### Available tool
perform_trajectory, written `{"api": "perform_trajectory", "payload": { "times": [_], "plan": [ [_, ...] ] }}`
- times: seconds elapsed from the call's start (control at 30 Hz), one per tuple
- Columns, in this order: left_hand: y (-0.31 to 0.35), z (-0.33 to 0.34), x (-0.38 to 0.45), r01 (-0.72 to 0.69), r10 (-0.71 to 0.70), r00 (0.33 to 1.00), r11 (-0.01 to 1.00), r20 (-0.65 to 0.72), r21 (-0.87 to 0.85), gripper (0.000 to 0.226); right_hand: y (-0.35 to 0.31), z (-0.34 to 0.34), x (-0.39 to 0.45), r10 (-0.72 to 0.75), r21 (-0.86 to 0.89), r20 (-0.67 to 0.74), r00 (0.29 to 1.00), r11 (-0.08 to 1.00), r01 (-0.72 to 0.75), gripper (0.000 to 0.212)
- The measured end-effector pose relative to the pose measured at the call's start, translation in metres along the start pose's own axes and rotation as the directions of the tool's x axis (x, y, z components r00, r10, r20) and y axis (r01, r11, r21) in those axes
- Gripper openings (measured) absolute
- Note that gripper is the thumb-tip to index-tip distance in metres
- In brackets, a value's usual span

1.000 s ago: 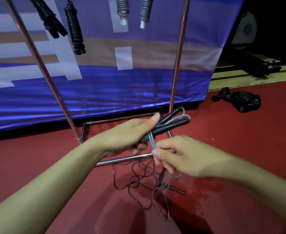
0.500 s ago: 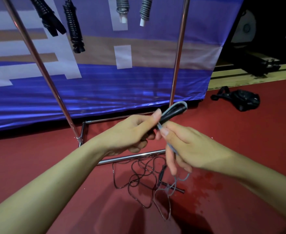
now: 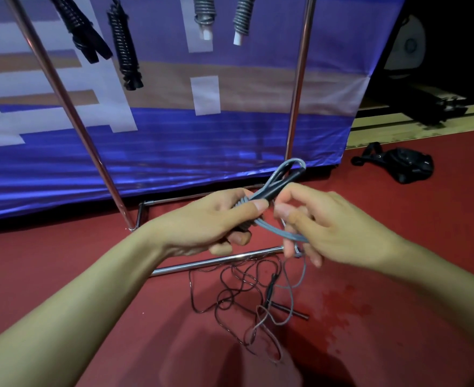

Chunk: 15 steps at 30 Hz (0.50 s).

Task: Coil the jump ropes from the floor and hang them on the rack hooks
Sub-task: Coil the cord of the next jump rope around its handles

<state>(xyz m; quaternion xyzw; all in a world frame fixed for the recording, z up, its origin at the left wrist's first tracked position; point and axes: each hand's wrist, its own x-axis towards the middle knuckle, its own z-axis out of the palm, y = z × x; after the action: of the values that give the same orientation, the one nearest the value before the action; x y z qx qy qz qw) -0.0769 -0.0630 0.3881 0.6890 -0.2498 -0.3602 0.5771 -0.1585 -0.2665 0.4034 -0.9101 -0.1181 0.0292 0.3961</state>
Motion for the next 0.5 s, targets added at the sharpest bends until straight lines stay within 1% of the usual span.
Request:
{"api": "perform_trajectory", "payload": {
  "times": [0.07,0.1,0.17,0.23,0.33,0.4,0.5],
  "plan": [
    [0.001,0.002,0.001,0.004,-0.004,1.0,1.0,-0.012,0.03,0.024,0.002,-0.001,0.0,-0.027,0.002,-0.097,0.995,1.0,0.027,0.016],
    [0.001,0.001,0.001,-0.004,0.005,1.0,0.999,-0.014,0.039,0.024,0.002,-0.001,0.0,-0.054,-0.02,-0.125,0.991,0.998,0.052,0.015],
    [0.004,0.001,0.001,-0.035,0.036,0.999,0.996,-0.013,0.081,0.029,0.002,0.002,0.0,-0.137,-0.09,-0.165,0.977,0.988,0.124,0.012],
    [0.007,0.002,0.001,-0.067,0.073,0.997,0.985,-0.03,0.159,0.033,0.004,0.003,0.002,-0.205,-0.153,-0.203,0.957,0.972,0.176,0.01],
    [0.008,0.011,0.0,-0.09,0.122,0.988,0.951,-0.092,0.295,0.032,0.011,0.0,0.006,-0.231,-0.192,-0.232,0.945,0.963,0.188,0.008],
    [0.005,0.014,0.001,-0.099,0.13,0.986,0.958,-0.104,0.267,0.03,0.015,-0.001,0.006,-0.214,-0.165,-0.218,0.952,0.97,0.18,0.009],
    [0.002,0.012,0.005,-0.117,0.122,0.988,0.992,-0.094,0.051,0.023,0.018,-0.001,0.006,-0.166,-0.085,-0.113,0.98,0.984,0.157,0.007]
  ]
}}
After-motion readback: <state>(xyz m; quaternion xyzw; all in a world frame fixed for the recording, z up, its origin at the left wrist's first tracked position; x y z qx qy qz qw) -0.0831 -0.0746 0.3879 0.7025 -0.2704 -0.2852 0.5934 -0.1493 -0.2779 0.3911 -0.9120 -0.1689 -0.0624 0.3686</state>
